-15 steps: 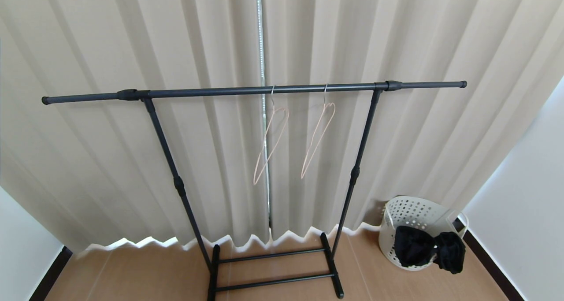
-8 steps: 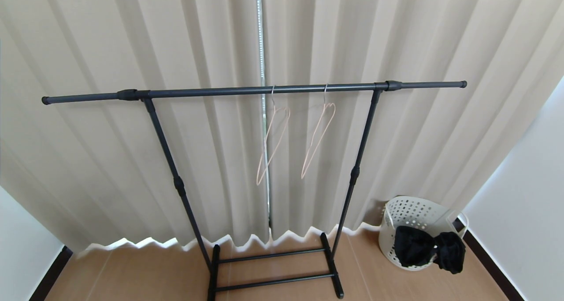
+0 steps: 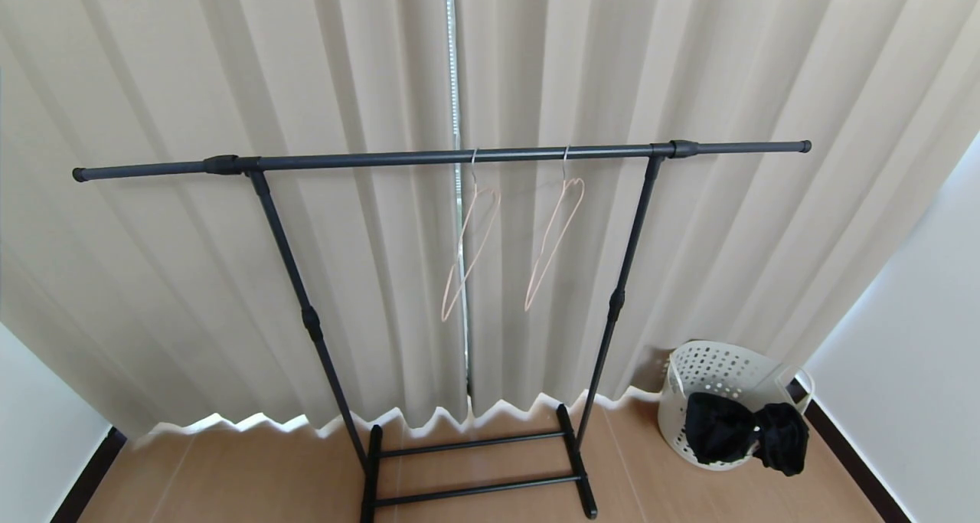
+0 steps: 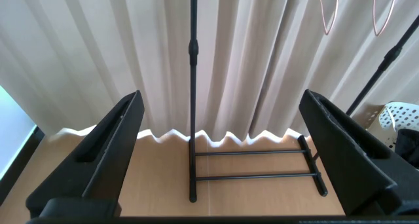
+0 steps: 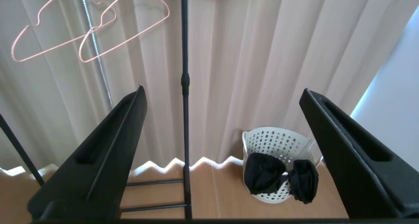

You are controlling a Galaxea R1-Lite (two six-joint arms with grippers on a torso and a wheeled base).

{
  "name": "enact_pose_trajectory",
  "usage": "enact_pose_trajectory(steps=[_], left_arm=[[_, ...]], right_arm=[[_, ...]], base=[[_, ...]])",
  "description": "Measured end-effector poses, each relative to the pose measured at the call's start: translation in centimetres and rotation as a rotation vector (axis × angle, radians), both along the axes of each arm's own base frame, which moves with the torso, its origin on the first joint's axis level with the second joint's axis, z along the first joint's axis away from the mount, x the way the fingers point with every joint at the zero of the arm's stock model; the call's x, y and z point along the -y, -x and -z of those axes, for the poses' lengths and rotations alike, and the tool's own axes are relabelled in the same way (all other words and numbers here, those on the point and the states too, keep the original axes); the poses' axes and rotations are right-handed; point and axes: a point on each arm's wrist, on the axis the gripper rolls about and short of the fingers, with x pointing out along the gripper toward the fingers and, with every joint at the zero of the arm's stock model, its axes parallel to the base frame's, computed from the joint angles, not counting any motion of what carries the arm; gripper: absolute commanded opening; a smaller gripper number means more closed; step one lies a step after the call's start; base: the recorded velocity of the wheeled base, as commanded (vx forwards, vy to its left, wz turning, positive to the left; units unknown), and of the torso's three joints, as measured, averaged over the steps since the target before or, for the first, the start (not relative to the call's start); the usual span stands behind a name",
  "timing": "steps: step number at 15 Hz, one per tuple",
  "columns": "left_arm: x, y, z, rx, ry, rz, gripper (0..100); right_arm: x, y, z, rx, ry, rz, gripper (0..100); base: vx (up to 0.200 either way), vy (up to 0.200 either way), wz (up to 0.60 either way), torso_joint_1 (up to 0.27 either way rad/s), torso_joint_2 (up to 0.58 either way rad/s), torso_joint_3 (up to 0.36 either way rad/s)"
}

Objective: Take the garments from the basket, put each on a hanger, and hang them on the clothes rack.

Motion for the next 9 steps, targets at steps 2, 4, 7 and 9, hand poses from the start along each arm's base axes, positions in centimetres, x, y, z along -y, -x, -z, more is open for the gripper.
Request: enact_pose_trajectory(steps=[2,4,7,9], left_arm=[[0.00,0.00,0.00,0.000,0.000,0.000,100],[0.00,0.00,0.00,0.000,0.000,0.000,100],[0.00,0.00,0.00,0.000,0.000,0.000,100],[0.00,0.00,0.00,0.000,0.000,0.000,100]], right_arm=[[0.00,0.00,0.00,0.000,0.002,0.000,100],[0.00,0.00,0.00,0.000,0.002,-0.001,100],[-0.01,0.00,0.00,0.000,0.003,-0.006,100],[-0.01,0.00,0.00,0.000,-0.003,-0.005,100]], base=[[0.000,0.000,0.00,0.000,0.00,0.000],[0.000,0.000,0.00,0.000,0.00,0.000],[0.000,0.000,0.00,0.000,0.00,0.000],[0.000,0.000,0.00,0.000,0.00,0.000]])
